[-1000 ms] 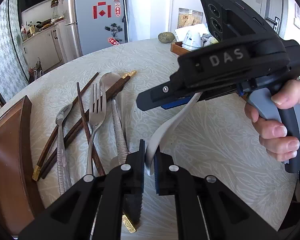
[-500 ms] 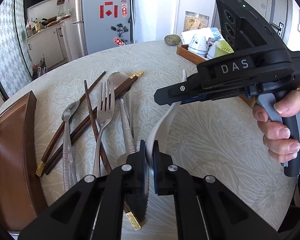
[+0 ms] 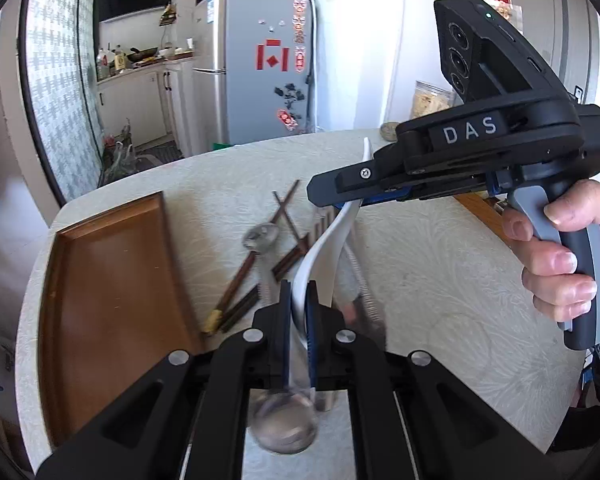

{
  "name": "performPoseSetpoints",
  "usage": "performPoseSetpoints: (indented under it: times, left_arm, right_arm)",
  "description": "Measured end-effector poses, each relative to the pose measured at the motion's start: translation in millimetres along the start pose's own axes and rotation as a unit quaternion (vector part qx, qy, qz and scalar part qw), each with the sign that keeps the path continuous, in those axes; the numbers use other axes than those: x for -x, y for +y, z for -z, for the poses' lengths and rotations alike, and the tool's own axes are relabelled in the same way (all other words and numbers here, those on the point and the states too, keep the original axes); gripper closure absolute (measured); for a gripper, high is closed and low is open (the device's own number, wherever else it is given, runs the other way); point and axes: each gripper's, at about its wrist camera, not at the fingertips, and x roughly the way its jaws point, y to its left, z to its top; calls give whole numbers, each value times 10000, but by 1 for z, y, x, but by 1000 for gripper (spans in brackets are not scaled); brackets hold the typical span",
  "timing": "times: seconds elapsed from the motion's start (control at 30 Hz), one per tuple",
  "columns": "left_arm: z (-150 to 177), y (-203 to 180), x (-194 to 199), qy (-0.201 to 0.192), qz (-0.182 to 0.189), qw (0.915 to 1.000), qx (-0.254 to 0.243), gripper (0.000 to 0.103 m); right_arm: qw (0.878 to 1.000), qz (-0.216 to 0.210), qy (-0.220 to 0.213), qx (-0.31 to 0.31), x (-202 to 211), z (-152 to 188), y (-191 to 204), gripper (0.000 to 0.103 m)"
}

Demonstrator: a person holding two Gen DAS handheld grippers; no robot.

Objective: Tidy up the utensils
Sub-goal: 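Lift the white spoon with the left tool and carry it over the tray, then lower the white spoon into the wooden tray and open the left tool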

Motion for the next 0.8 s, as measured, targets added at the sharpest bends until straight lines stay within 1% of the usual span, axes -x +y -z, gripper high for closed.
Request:
performPoseSetpoints:
  times: [0.17, 0.3, 0.43, 0.53, 0.67, 0.77, 0.8]
  left_arm:
    - [10, 52, 20, 4, -344, 9987, 379, 96]
    - [16, 82, 18, 118, -571, 9964, 621, 96]
    - [24, 104, 6, 304, -684, 9939, 806, 95]
    - [30, 112, -4, 434, -714, 9925, 896, 95]
    - [39, 119, -8, 540, -721, 9913, 960, 94]
    - [41, 120, -8, 546, -704, 9913, 971, 93]
    - [41, 120, -8, 560, -707, 9913, 963, 93]
  right_arm:
    - [9989, -226, 256, 316, -53, -18, 49, 77]
    - [9976, -271, 481, 407, -96, -28, 68, 77]
    - [9963, -209, 737, 397, -129, -32, 72, 77]
    - [9949, -185, 935, 335, -149, -33, 70, 77]
    - [9931, -163, 1118, 328, -165, -34, 67, 77]
    - [9924, -166, 1182, 295, -171, -36, 66, 77]
    - [9919, -141, 1219, 317, -173, -36, 66, 75]
